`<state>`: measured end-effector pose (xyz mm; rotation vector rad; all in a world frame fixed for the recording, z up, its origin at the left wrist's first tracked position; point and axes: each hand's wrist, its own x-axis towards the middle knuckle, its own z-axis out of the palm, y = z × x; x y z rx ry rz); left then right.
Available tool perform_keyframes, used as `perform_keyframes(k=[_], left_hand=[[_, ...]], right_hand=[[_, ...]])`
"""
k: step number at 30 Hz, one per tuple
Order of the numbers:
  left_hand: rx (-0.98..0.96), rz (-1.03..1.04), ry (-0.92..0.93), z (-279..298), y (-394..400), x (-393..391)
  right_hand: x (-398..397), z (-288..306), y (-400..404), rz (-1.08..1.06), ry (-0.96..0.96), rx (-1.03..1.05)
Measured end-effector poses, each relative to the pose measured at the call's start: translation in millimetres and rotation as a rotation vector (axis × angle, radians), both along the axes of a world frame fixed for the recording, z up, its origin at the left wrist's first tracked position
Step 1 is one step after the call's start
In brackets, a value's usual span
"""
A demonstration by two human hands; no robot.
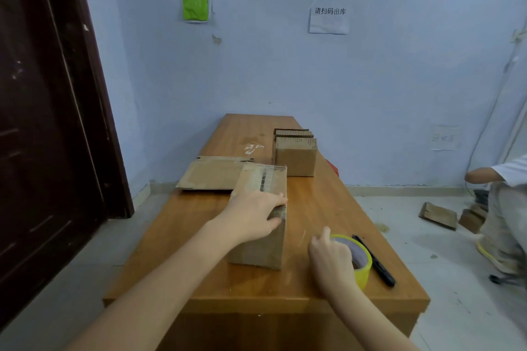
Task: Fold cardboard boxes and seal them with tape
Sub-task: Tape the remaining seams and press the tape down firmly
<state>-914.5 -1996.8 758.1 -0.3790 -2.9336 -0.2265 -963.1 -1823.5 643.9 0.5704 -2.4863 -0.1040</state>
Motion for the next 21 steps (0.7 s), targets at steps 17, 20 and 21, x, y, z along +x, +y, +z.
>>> perform_keyframes(k=[17,20,21], left_hand=[[0.103,-0.075,0.031,9,-39,11],[0.057,-0.023,-0.011,3,-68,21],[0.057,-0.022,-0.031,-3,-76,24]], right_hand=[[22,105,-20,0.49,-0.363,-0.208],[19,94,-20,0.507,-0.328,-0.166],[18,91,-20,0.518,-0.324,-0.17]])
